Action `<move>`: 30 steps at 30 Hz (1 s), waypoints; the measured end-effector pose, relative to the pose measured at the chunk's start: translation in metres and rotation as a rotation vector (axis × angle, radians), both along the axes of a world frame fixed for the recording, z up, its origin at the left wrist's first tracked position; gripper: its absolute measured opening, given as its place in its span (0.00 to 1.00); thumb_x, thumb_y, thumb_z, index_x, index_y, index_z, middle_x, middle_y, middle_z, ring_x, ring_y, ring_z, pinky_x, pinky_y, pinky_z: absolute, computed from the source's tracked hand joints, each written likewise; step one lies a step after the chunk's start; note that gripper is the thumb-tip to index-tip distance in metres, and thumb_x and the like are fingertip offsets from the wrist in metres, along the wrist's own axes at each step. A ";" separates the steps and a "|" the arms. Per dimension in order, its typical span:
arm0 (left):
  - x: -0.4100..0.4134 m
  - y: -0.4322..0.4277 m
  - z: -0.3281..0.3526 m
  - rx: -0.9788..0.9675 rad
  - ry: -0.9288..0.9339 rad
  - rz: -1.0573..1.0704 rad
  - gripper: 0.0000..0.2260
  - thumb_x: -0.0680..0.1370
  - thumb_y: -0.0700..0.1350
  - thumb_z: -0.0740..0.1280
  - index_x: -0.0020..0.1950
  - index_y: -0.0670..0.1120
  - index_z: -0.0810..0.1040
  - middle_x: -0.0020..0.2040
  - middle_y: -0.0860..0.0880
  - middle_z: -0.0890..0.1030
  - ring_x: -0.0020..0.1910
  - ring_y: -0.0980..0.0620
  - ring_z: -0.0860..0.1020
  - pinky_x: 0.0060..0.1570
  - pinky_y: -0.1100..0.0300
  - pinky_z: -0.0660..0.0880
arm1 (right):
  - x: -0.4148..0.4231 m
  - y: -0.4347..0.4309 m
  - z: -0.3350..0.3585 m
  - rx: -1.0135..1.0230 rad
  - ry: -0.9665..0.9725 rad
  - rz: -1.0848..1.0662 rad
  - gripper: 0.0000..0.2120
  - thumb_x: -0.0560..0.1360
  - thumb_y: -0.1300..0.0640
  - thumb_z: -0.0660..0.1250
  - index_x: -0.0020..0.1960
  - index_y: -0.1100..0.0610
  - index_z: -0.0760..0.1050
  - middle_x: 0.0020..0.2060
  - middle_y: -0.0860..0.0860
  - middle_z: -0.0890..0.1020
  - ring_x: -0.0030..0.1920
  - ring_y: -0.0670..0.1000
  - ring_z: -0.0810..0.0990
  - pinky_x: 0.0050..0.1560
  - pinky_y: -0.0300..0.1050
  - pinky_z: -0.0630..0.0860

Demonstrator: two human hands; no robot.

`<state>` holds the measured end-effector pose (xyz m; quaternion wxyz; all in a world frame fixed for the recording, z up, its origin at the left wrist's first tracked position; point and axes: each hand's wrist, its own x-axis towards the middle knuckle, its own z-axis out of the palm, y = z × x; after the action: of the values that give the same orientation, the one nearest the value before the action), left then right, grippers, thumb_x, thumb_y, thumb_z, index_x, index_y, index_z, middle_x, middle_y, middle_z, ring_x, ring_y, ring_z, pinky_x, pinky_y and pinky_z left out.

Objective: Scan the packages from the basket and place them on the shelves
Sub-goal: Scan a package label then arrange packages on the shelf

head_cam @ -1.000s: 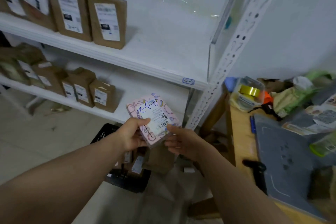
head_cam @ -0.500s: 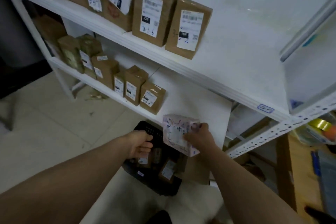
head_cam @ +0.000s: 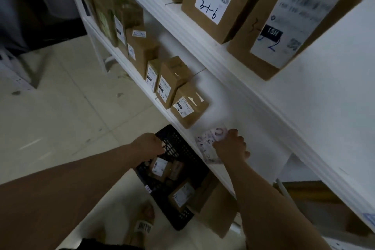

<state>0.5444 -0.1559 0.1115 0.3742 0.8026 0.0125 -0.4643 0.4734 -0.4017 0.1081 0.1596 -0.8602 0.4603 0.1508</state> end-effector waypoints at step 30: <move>0.004 -0.016 -0.041 0.244 -0.107 -0.176 0.11 0.82 0.44 0.64 0.40 0.53 0.69 0.47 0.50 0.76 0.52 0.51 0.75 0.58 0.57 0.74 | 0.080 -0.023 -0.062 0.019 -0.012 0.230 0.33 0.73 0.46 0.75 0.70 0.54 0.62 0.64 0.59 0.72 0.65 0.61 0.71 0.62 0.60 0.69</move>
<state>0.5487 -0.1721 0.0708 0.2320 0.8637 -0.0213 -0.4469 0.5531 -0.4247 0.0459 0.1522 -0.9067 0.3561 0.1672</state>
